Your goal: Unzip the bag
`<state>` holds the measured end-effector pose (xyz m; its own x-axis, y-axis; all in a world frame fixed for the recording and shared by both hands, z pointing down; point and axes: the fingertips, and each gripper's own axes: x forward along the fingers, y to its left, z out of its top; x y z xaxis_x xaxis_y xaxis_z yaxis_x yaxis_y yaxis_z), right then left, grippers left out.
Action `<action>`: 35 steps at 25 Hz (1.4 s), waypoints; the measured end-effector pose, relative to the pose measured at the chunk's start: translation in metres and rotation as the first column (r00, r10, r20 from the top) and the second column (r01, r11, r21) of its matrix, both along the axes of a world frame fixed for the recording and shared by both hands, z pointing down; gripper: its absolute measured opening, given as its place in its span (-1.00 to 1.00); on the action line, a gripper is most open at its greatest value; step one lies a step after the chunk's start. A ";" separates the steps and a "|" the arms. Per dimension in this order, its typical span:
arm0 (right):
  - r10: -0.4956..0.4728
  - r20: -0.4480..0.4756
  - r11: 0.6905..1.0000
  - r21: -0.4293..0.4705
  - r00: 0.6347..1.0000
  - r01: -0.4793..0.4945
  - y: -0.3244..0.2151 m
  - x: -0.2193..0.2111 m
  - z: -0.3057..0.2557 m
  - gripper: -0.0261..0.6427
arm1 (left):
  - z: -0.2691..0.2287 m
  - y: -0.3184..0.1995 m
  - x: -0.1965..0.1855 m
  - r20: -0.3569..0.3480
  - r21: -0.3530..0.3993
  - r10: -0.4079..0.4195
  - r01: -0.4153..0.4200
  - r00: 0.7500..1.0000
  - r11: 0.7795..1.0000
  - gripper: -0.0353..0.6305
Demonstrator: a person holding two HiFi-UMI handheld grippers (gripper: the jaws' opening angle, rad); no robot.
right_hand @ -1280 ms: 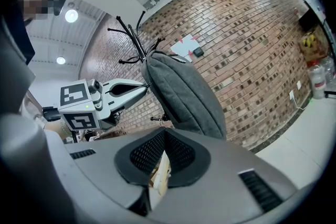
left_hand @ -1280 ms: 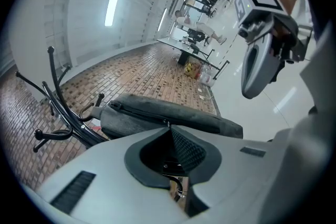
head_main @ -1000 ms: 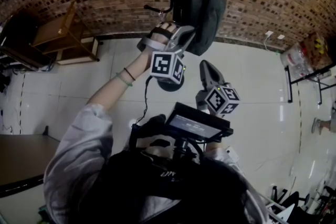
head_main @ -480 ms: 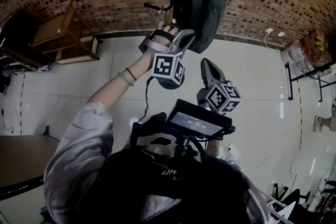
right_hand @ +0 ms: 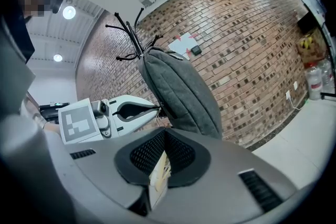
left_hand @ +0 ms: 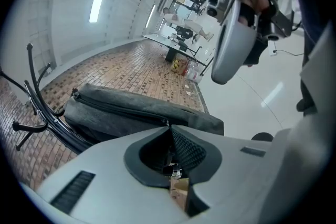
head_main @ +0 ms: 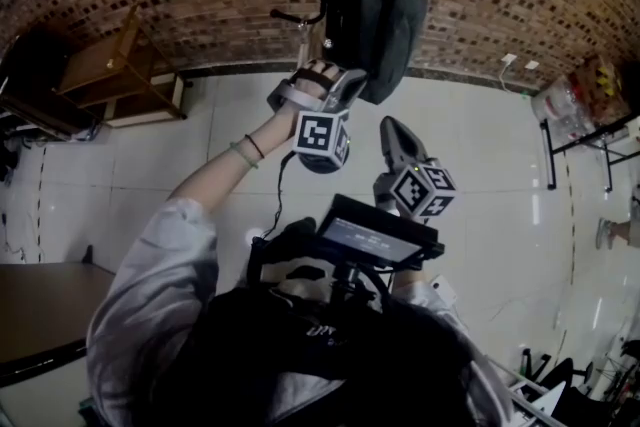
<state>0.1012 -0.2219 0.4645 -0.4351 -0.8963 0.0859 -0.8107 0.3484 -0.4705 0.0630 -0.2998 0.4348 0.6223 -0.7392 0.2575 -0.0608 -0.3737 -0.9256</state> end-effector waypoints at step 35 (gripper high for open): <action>0.007 -0.020 1.000 -0.025 1.000 -0.007 0.004 0.013 0.011 -0.92 | 0.011 0.001 0.004 -0.391 -0.180 -0.111 0.042 0.914 0.983 -0.81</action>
<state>0.1140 -0.2181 0.4751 -0.4268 -0.8968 0.1166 -0.8224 0.3313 -0.4626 0.0666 -0.2984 0.4458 0.6415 -0.7573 0.1219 -0.4458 -0.4974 -0.7442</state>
